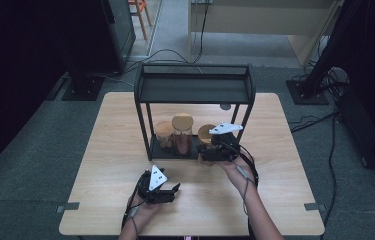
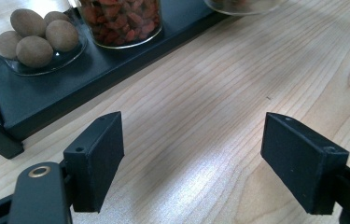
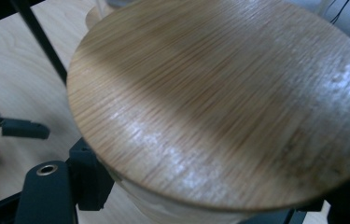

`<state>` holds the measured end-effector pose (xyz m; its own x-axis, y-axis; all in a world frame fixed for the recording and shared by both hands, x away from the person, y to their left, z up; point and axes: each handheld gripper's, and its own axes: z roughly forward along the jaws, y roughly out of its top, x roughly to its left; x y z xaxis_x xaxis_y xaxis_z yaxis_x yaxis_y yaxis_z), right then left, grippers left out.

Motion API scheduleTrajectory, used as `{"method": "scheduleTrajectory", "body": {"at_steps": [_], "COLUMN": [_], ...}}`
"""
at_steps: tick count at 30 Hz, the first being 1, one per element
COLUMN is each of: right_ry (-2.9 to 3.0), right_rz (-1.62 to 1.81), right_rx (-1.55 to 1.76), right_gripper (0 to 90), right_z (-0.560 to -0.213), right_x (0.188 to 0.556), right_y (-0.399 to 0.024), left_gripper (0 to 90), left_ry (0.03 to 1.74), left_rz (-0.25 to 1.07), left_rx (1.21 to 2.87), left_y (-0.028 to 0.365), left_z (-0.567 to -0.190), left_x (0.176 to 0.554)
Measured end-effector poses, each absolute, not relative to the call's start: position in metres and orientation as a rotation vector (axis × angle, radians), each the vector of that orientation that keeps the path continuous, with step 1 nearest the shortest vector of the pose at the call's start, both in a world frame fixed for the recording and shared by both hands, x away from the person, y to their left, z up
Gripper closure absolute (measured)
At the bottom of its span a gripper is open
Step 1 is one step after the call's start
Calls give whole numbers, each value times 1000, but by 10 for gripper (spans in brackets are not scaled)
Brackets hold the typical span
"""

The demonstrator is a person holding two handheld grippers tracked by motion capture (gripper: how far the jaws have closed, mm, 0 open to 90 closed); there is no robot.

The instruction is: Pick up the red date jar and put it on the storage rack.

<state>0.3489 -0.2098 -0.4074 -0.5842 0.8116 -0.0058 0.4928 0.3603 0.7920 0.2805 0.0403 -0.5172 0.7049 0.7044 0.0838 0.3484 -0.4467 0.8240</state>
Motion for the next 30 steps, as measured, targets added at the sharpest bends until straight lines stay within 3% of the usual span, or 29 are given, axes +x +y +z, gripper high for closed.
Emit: {"method": "scheduleTrajectory", "body": {"at_steps": [30], "right_ry": [2109], "right_rz": [1072], "right_rx": [1274], "right_gripper": [250], "right_z": [-423], "right_x": [393], "right_y": [-202], "left_gripper": [216], "left_ry": [798], "left_rz": [530], "left_rx": [2066], "left_y": [40], "left_z": [-517], "left_x": [280]}}
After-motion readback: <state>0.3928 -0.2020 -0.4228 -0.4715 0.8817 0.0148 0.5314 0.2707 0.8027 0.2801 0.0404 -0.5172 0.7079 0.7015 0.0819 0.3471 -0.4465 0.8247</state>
